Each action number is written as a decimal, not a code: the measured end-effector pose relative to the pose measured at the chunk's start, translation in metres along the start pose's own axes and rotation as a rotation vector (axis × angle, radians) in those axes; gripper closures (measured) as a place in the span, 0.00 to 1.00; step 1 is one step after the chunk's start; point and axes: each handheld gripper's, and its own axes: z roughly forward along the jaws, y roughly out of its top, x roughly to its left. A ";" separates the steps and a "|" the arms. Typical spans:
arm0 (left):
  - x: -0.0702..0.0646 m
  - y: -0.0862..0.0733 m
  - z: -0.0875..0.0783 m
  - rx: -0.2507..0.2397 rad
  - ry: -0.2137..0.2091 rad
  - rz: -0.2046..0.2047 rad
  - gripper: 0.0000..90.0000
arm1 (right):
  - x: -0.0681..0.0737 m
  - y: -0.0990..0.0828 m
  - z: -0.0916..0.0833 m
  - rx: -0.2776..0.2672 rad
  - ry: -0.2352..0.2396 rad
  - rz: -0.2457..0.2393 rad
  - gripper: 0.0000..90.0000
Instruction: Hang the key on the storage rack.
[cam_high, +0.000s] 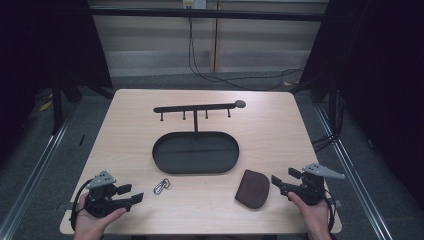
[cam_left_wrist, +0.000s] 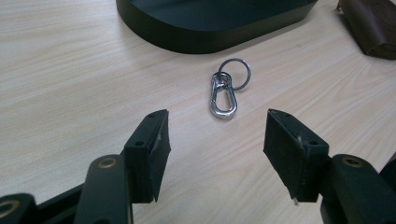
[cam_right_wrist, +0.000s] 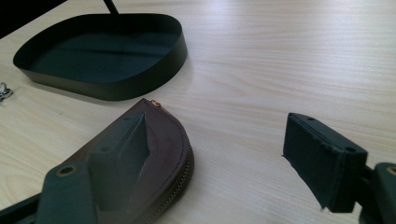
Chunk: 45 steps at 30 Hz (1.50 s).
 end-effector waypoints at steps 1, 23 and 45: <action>0.000 0.000 0.000 -0.003 -0.003 -0.004 0.45 | -0.001 0.000 0.000 0.001 -0.003 0.005 0.21; -0.008 0.001 0.000 0.031 0.004 0.029 0.51 | 0.003 -0.001 -0.002 0.058 0.020 0.024 0.18; -0.027 0.026 0.015 0.152 -0.005 0.186 0.63 | 0.003 -0.002 -0.001 0.068 0.070 0.020 0.20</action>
